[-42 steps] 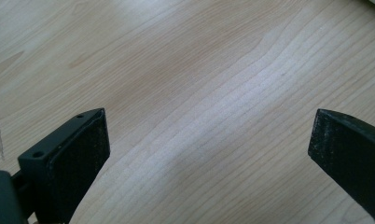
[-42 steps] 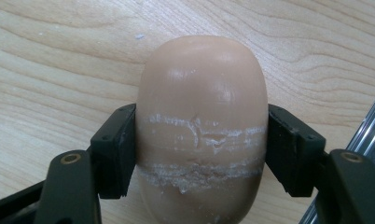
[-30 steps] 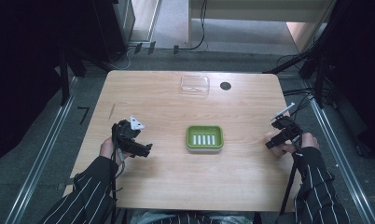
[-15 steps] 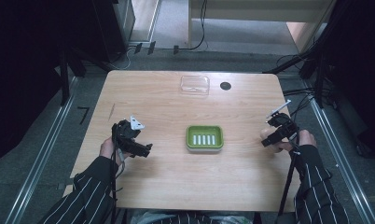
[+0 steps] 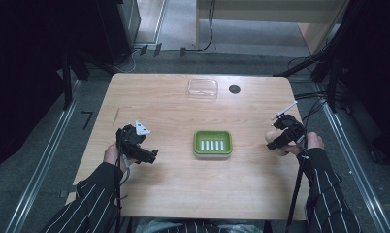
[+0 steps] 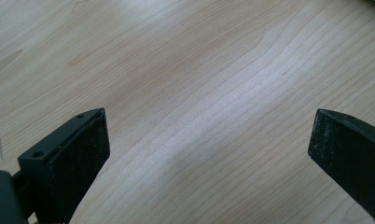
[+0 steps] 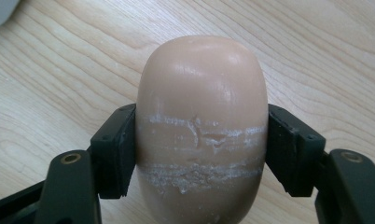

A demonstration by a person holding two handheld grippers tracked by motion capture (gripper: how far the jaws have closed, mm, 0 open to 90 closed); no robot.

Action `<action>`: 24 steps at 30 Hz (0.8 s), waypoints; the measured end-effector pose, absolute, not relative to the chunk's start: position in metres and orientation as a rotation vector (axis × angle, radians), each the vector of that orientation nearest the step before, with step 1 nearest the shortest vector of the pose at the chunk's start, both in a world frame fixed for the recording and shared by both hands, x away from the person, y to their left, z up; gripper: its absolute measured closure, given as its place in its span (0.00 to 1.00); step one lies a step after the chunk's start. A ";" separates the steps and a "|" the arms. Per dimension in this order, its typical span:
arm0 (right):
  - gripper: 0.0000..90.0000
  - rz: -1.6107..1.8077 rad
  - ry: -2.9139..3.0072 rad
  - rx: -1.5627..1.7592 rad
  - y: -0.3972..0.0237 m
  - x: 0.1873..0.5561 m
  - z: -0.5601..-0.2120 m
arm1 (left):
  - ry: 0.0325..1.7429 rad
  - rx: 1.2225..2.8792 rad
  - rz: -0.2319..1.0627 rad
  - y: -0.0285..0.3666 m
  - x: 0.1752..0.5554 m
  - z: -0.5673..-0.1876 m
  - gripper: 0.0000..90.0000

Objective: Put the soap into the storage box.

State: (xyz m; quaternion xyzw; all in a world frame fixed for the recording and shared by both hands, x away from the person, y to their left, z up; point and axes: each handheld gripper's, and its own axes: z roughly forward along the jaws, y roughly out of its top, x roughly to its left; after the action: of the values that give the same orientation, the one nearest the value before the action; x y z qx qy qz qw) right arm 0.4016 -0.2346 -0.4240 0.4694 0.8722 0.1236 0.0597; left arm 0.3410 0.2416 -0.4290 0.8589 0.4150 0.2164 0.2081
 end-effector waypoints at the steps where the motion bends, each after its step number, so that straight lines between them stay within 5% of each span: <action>1: 0.38 0.374 2.641 1.421 -0.235 0.402 -0.424 | 1.155 2.391 0.603 0.242 0.341 -0.429 0.00; 24: 0.38 0.437 2.687 1.283 -0.203 0.405 -0.406 | 1.161 2.386 0.597 0.243 0.341 -0.430 0.00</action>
State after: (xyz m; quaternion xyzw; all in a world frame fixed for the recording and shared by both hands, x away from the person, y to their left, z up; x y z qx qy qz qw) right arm 0.4048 -0.2031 -0.4064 0.4254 0.8909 0.1449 0.0658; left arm 0.3413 0.2433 -0.4298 0.8578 0.4174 0.2148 0.2094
